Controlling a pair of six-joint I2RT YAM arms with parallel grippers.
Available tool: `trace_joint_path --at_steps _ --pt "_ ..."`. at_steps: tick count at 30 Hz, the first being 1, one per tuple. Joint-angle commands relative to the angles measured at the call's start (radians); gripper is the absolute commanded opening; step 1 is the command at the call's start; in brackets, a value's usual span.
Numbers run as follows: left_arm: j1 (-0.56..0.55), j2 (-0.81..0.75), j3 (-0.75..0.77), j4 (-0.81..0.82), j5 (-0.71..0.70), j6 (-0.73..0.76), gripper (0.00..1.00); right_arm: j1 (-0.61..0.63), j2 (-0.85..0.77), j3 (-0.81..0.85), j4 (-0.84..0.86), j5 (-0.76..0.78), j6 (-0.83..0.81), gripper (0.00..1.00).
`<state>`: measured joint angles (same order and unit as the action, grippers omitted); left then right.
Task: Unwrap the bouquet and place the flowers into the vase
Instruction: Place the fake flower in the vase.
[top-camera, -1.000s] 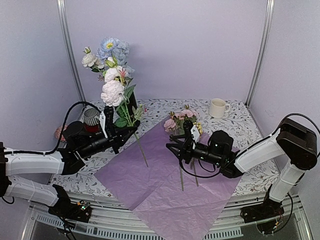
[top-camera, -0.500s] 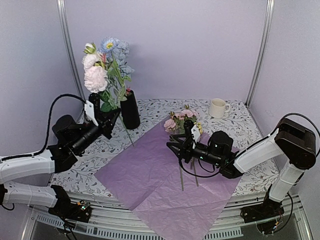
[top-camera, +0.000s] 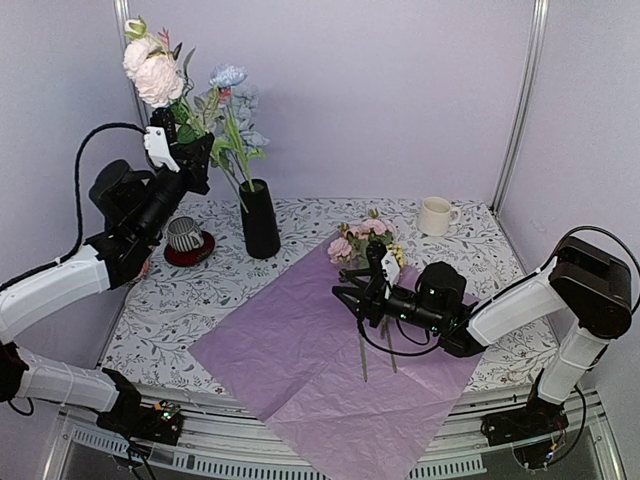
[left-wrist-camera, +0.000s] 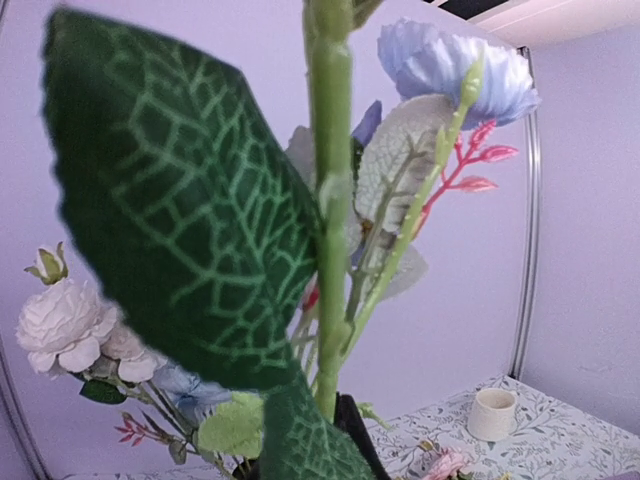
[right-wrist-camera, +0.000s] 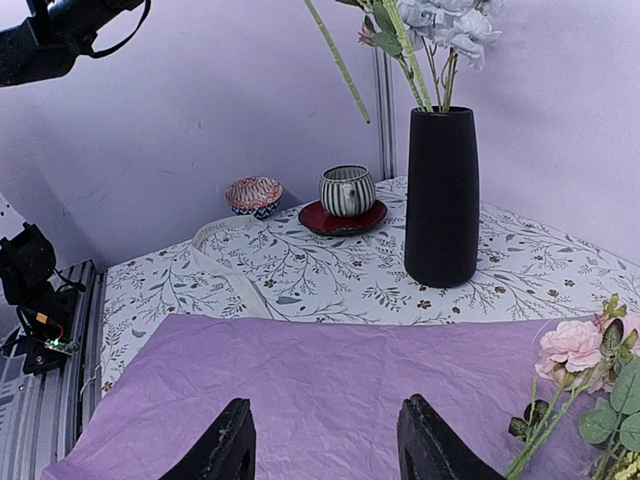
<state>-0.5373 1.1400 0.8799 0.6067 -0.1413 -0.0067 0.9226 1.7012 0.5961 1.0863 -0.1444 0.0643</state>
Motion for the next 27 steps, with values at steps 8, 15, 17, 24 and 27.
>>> trace_joint_path --at_steps 8,15,17,24,27 --pt "0.013 0.083 0.1 0.025 0.062 -0.007 0.0 -0.002 0.006 -0.003 0.027 -0.021 -0.007 0.5" --pt "0.014 0.097 0.137 -0.061 0.022 -0.041 0.0 -0.001 0.002 -0.004 0.026 -0.017 -0.012 0.5" --pt "0.014 0.06 0.095 -0.071 0.002 -0.066 0.0 -0.001 0.002 -0.004 0.025 -0.019 -0.012 0.49" --pt "0.022 -0.064 -0.037 -0.143 -0.112 -0.079 0.0 -0.001 0.006 -0.003 0.026 -0.033 -0.006 0.5" --pt "0.051 -0.091 -0.037 -0.202 -0.182 -0.093 0.0 -0.002 0.007 -0.001 0.026 -0.038 -0.004 0.5"
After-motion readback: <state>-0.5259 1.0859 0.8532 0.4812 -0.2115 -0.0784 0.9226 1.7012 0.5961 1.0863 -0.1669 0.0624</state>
